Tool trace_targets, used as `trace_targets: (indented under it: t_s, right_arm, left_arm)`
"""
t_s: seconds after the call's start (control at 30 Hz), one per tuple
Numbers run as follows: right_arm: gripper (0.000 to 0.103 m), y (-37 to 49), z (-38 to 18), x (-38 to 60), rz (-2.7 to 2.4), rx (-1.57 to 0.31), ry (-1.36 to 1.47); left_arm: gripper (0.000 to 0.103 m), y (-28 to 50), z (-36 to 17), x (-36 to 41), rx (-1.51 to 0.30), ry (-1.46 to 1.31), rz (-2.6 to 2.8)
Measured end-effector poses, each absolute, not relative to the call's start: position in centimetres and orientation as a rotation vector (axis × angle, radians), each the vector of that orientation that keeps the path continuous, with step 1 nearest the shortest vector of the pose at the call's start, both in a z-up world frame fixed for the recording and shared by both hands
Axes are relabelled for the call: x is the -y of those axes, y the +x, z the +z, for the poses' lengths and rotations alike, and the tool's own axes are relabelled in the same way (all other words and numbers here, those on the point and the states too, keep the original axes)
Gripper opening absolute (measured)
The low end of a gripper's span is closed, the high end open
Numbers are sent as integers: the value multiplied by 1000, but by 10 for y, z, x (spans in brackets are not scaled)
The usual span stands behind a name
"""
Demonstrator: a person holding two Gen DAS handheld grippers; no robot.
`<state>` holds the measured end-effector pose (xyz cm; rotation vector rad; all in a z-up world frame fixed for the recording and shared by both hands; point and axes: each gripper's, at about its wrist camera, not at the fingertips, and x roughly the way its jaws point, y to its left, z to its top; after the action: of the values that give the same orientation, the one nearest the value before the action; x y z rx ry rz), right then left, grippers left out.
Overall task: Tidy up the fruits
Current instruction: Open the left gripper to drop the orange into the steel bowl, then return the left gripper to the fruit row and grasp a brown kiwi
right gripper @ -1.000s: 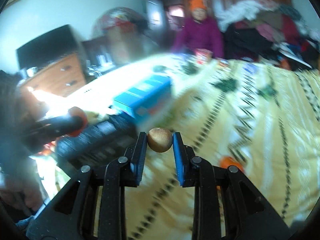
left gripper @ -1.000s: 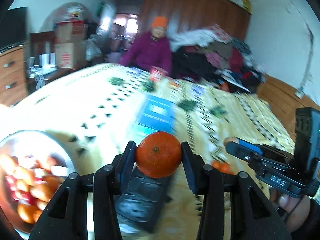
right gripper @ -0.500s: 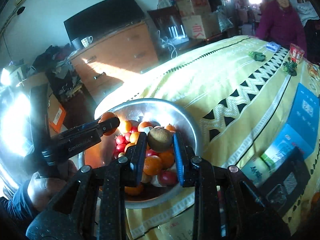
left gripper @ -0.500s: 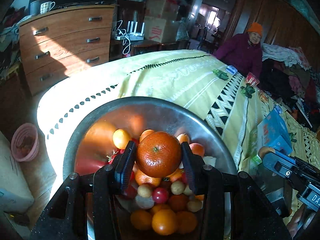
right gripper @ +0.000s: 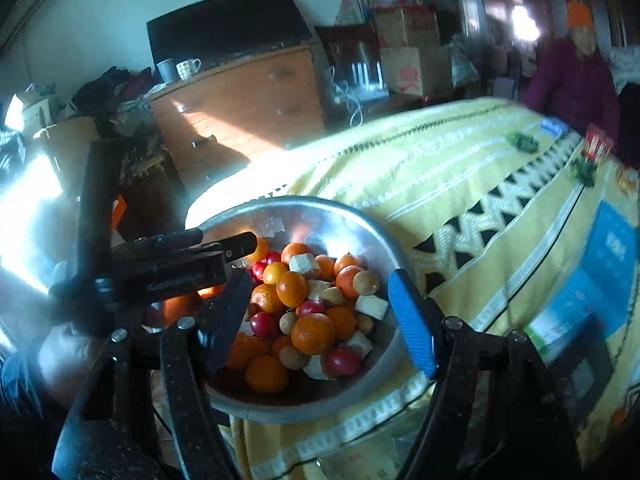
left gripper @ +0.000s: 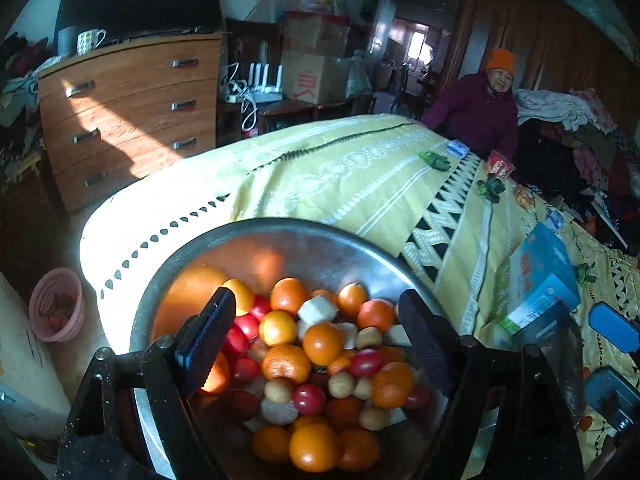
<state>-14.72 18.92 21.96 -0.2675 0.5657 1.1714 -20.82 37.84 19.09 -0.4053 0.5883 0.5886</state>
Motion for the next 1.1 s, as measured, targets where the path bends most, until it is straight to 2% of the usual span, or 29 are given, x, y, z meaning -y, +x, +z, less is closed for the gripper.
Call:
trace_targets:
  t_s: [0.07, 0.1, 0.17, 0.2, 0.23, 0.37, 0.53, 0.63, 0.67, 0.7, 0.77, 0.9, 1.1]
  right_arm:
    - [72, -162, 234, -141, 1135, -459, -278]
    - [76, -170, 240, -116, 1097, -406, -280]
    - [87, -184, 245, -62, 995, -320, -271]
    - [101, -192, 246, -31, 903, -273, -266]
    - [103, -198, 243, -10, 825, -244, -261]
    - [103, -190, 205, 60, 639, -393, -239]
    - [103, -177, 140, 131, 528, -604, -160]
    - [102, -175, 119, 161, 491, -683, -103]
    - [101, -173, 115, 168, 480, -708, -80]
    - [94, -170, 110, 174, 469, -733, -60]
    - [89, -168, 104, 183, 461, -767, -30]
    - [85, -162, 95, 195, 455, -792, 21]
    - [85, -154, 88, 210, 435, -799, 63]
  left_arm:
    - [86, -201, 208, -345, -533, -337, 521]
    - [87, -195, 216, -325, -513, -299, 472]
    - [92, -184, 230, -279, -473, -242, 355]
    - [96, -180, 237, -254, -449, -217, 299]
    - [96, -177, 243, -228, -423, -189, 239]
    - [98, -158, 247, -129, -411, -108, 13]
    - [98, -116, 196, -44, -588, -99, -170]
    - [93, -89, 152, -21, -722, -112, -211]
    - [84, -80, 137, -15, -763, -118, -221]
    - [77, -71, 125, -10, -805, -121, -227]
    - [69, -57, 104, -2, -861, -130, -225]
    - [69, -45, 88, 5, -899, -137, -229]
    - [69, -16, 72, 17, -928, -191, -272]
